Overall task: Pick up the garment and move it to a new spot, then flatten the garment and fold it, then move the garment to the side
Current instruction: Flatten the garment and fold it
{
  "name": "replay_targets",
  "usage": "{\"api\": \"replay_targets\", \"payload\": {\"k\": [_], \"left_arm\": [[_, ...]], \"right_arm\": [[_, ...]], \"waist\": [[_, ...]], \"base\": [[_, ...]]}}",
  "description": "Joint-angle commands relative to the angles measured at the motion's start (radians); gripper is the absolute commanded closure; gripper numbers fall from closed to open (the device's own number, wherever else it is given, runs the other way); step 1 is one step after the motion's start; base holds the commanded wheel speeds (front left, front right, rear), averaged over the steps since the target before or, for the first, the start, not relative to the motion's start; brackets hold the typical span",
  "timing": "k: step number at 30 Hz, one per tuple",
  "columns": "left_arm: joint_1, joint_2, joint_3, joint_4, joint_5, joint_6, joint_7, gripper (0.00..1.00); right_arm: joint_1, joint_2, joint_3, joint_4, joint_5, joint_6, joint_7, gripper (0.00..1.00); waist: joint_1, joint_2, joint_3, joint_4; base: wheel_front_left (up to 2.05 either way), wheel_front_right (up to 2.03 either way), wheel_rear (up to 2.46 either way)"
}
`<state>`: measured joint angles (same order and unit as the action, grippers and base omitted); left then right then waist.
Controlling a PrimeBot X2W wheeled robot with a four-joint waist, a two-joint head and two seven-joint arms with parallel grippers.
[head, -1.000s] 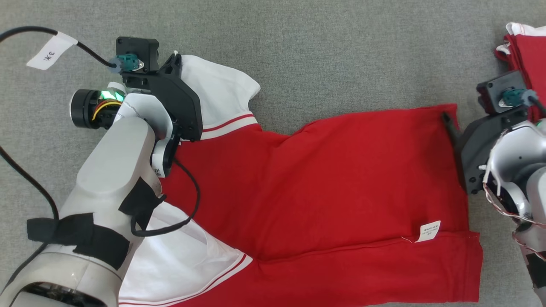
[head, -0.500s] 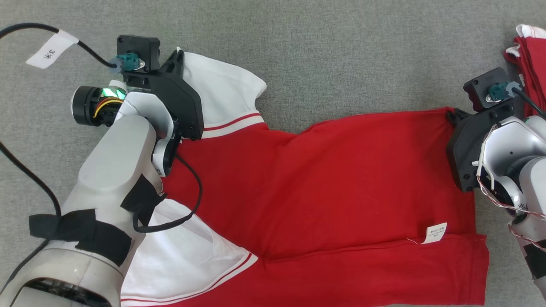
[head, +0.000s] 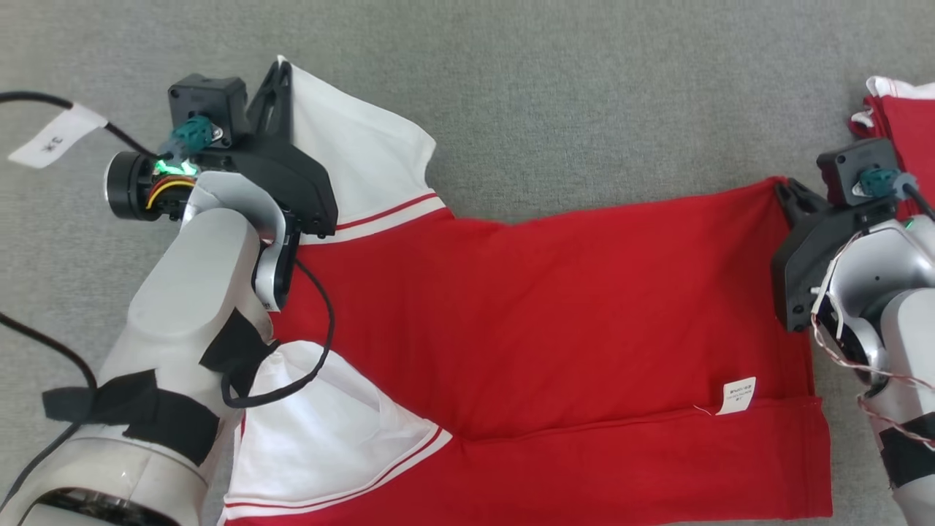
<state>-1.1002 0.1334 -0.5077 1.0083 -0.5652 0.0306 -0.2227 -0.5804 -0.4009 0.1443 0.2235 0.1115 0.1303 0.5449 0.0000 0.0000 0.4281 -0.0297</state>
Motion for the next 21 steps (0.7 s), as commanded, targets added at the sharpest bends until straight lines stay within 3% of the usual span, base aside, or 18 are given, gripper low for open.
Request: {"api": "replay_targets", "payload": {"k": [1, 10, 21], "left_arm": [[0.021, 0.009, 0.006, -0.006, -0.009, 0.008, -0.013, 1.00], [0.077, 0.020, 0.053, -0.080, -0.012, 0.031, -0.043, 1.00], [0.407, 0.044, 0.178, -0.448, 0.040, 0.063, -0.043, 1.00]], "right_arm": [[0.012, 0.008, -0.002, 0.010, -0.008, 0.000, -0.009, 1.00], [0.032, 0.027, -0.008, 0.052, -0.018, 0.000, -0.051, 1.00], [0.128, 0.006, -0.008, 0.047, 0.007, 0.000, -0.090, 1.00]], "waist": [[0.0000, 0.0000, -0.016, 0.010], [0.0000, 0.0000, -0.067, 0.026], [0.0000, 0.0000, -0.153, 0.046]], "base": [[0.00, 0.00, 0.00], [0.00, 0.00, 0.00], [0.00, 0.00, 0.00]]}}
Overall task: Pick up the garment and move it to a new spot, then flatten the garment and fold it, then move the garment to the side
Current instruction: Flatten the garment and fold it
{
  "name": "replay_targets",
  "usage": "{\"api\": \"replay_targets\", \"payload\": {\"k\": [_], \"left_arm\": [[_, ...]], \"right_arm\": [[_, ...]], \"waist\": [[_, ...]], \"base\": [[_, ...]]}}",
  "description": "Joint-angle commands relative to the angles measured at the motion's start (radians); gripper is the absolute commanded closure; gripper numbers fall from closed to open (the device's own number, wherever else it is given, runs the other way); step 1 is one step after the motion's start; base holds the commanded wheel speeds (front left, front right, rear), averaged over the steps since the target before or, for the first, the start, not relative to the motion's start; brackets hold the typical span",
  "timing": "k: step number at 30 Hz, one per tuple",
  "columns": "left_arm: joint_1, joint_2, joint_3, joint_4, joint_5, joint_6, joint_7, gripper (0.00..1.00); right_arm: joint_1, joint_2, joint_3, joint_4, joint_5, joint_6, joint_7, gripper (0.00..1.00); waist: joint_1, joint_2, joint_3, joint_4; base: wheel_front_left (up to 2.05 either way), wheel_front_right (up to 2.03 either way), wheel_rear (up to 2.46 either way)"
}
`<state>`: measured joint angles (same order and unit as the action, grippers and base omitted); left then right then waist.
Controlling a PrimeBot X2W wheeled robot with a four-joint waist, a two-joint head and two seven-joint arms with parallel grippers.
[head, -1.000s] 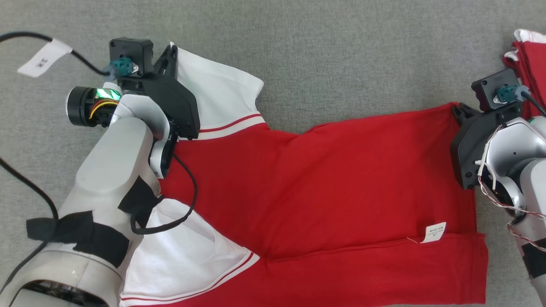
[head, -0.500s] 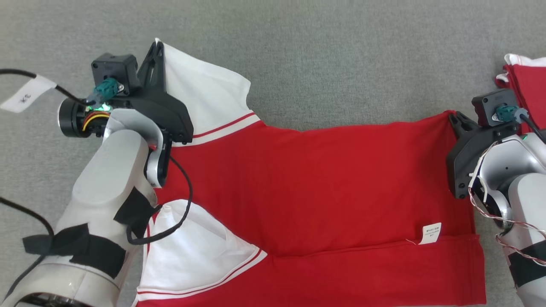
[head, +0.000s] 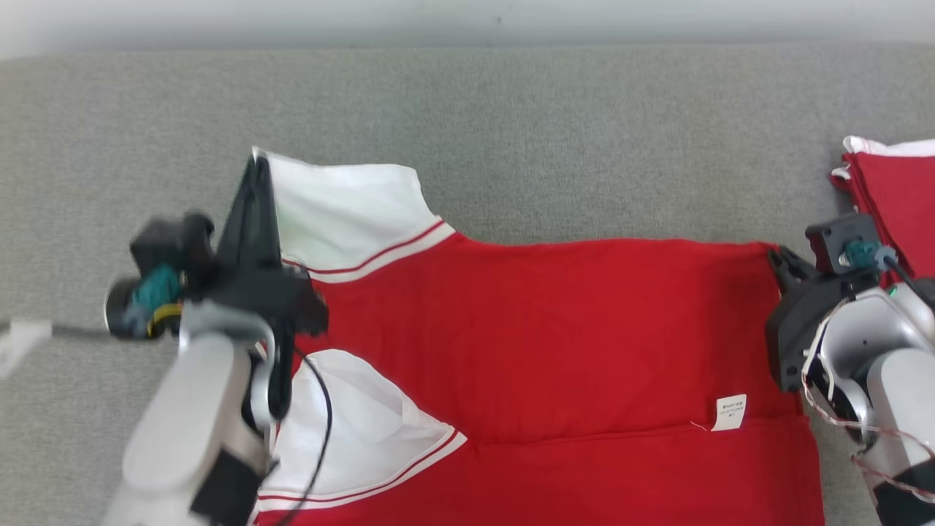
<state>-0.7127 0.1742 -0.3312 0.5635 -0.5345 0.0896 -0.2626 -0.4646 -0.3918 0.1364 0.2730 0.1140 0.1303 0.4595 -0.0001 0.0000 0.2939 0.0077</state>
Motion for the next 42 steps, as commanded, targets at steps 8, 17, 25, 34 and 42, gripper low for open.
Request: {"api": "replay_targets", "payload": {"k": [8, 17, 25, 34, 42], "left_arm": [[0.328, 0.008, 0.050, -0.280, 0.021, 0.005, -0.003, 1.00], [0.570, -0.006, 0.057, -0.447, -0.027, 0.027, 0.009, 1.00], [0.648, -0.020, 0.054, -0.506, -0.058, 0.041, 0.022, 1.00], [0.734, -0.013, 0.068, -0.551, -0.100, 0.058, 0.043, 1.00], [0.781, -0.002, 0.058, -0.577, -0.121, 0.062, 0.083, 1.00]], "right_arm": [[0.110, -0.034, -0.003, -0.062, 0.026, 0.000, 0.004, 1.00], [0.209, -0.081, -0.008, -0.140, 0.060, 0.000, 0.077, 1.00], [0.254, -0.106, -0.005, -0.194, 0.083, 0.000, 0.121, 1.00], [0.331, -0.150, -0.020, -0.266, 0.110, 0.000, 0.230, 1.00], [0.383, -0.143, -0.041, -0.315, 0.115, 0.000, 0.292, 1.00]], "waist": [[0.0001, 0.0000, -0.063, 0.025], [0.0001, 0.0000, -0.076, 0.040], [0.0001, 0.0000, -0.084, 0.053], [0.0001, 0.0000, -0.094, 0.060], [0.0001, 0.0000, -0.092, 0.056]], "base": [[0.00, 0.00, 0.00], [0.00, 0.00, 0.00], [0.00, 0.00, 0.00], [0.00, 0.00, 0.00], [0.00, 0.00, 0.00]]}}
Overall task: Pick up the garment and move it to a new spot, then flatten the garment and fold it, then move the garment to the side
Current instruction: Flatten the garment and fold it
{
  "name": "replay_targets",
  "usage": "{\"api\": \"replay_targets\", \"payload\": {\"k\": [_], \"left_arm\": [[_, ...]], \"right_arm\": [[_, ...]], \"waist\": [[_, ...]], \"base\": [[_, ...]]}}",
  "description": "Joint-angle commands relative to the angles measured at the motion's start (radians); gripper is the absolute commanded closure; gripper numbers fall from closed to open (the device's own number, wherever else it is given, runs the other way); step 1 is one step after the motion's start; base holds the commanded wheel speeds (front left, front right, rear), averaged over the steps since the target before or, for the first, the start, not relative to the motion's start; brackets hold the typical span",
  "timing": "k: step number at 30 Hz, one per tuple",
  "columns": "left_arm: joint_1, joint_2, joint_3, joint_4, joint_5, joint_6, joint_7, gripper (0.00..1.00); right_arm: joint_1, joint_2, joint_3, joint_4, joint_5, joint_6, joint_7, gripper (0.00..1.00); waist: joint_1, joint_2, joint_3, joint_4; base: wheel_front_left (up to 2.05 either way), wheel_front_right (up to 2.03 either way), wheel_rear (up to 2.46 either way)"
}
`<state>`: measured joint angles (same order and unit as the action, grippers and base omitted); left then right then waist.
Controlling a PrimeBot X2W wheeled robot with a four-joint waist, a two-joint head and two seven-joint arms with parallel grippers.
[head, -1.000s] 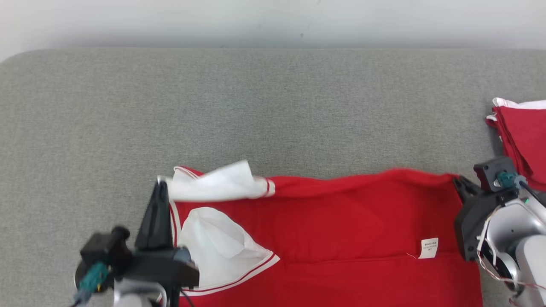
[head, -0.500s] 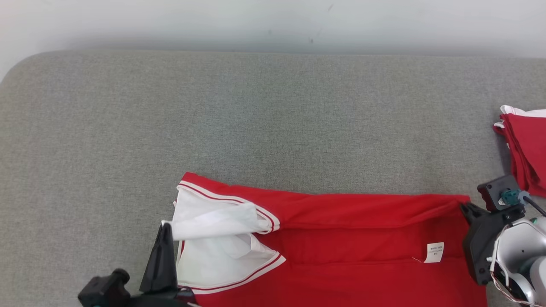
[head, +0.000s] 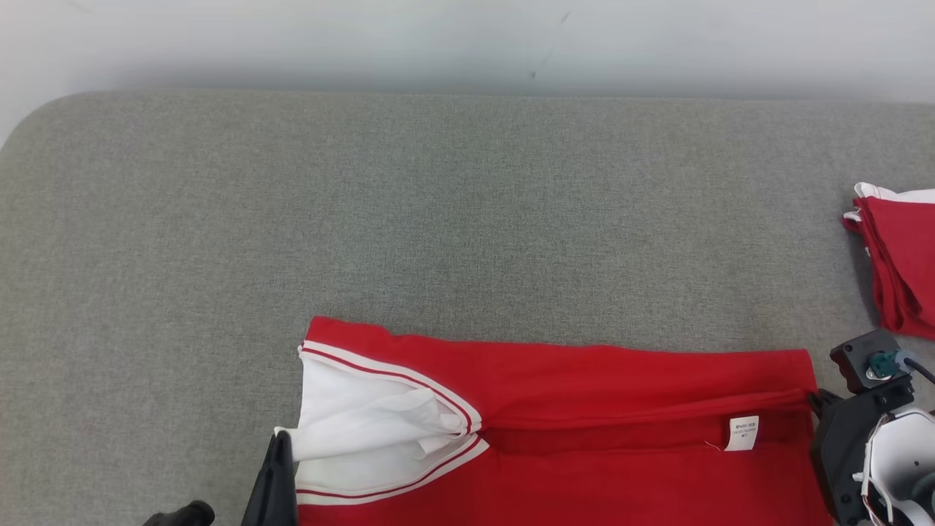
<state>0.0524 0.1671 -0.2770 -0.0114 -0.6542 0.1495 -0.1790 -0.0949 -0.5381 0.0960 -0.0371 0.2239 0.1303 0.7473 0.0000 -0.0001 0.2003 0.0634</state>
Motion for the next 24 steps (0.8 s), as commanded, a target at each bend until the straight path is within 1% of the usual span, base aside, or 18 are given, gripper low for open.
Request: {"api": "replay_targets", "payload": {"k": [1, 9, 24], "left_arm": [[0.026, 0.003, 0.010, -0.009, -0.010, 0.008, 0.000, 1.00], [0.050, 0.014, 0.002, 0.010, -0.019, 0.005, 0.015, 1.00], [0.029, 0.026, -0.035, 0.144, 0.023, 0.006, 0.014, 1.00]], "right_arm": [[0.021, 0.007, -0.005, -0.013, 0.006, 0.000, 0.017, 1.00], [0.069, 0.014, -0.046, -0.039, 0.003, 0.000, 0.048, 1.00], [0.100, 0.008, -0.010, -0.003, -0.017, 0.000, 0.056, 1.00]], "waist": [[0.0000, 0.0001, 0.003, 0.001], [0.0000, 0.0001, 0.006, 0.011], [0.0000, 0.0001, 0.001, 0.011]], "base": [[0.00, 0.00, 0.00], [0.00, 0.00, 0.00], [0.00, 0.00, 0.00]]}}
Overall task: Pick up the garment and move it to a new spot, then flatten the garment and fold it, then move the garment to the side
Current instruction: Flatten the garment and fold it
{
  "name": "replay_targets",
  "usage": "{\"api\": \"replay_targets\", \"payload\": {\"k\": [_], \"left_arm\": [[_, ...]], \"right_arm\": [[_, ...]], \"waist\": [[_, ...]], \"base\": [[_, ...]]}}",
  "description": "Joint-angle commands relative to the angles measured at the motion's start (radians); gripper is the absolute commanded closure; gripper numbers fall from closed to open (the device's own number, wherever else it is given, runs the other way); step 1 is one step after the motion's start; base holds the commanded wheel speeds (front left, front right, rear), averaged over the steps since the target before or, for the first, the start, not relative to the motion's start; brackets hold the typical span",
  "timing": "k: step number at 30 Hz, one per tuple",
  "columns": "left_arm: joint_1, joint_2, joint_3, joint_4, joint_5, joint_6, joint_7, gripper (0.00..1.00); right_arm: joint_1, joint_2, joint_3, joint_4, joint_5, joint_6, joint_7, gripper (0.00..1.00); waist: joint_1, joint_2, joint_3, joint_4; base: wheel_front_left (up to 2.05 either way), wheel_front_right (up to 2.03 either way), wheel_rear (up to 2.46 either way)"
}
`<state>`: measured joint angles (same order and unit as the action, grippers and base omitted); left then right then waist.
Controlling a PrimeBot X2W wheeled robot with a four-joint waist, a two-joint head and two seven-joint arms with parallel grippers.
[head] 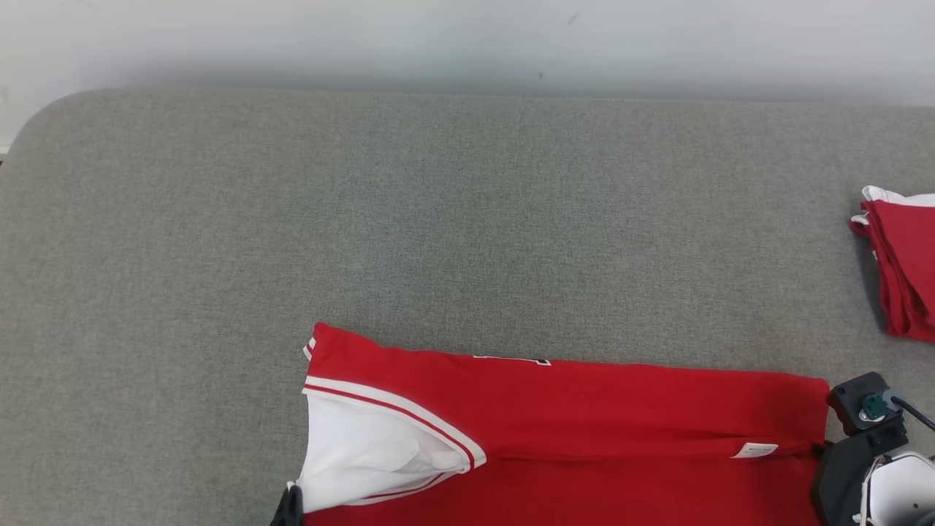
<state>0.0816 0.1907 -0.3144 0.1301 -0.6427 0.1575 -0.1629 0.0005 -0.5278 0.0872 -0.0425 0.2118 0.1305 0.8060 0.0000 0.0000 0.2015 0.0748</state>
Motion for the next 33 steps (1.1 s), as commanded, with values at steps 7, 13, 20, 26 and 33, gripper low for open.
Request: {"api": "replay_targets", "payload": {"k": [7, 13, 20, 26, 33], "left_arm": [[-0.023, 0.002, -0.019, 0.059, 0.025, -0.004, -0.008, 0.00], [-0.016, 0.018, -0.003, 0.084, 0.018, 0.006, -0.014, 0.00], [-0.030, 0.046, 0.057, 0.040, 0.032, -0.008, -0.081, 0.00], [-0.045, 0.025, 0.171, -0.125, 0.121, -0.082, -0.102, 0.00], [-0.017, -0.048, 0.310, -0.261, 0.209, -0.200, -0.103, 0.00]], "right_arm": [[0.009, 0.036, -0.005, 0.017, -0.006, 0.000, -0.021, 0.00], [0.030, 0.066, -0.043, 0.009, -0.002, 0.000, -0.033, 0.00], [0.087, 0.159, -0.154, -0.069, -0.012, 0.000, -0.097, 0.00], [0.130, 0.338, -0.261, -0.142, 0.008, 0.000, -0.237, 0.00], [0.121, 0.460, -0.308, -0.117, 0.009, 0.000, -0.366, 0.00]], "waist": [[0.0000, 0.0000, -0.009, -0.002], [0.0000, 0.0000, -0.021, -0.003], [0.0000, 0.0000, -0.047, 0.005], [0.0000, 0.0000, -0.081, 0.010], [0.0000, 0.0000, -0.106, -0.015]], "base": [[0.00, 0.00, 0.00], [0.00, 0.00, 0.00], [0.00, 0.00, 0.00], [0.00, 0.00, 0.00], [0.00, 0.00, 0.00]]}}
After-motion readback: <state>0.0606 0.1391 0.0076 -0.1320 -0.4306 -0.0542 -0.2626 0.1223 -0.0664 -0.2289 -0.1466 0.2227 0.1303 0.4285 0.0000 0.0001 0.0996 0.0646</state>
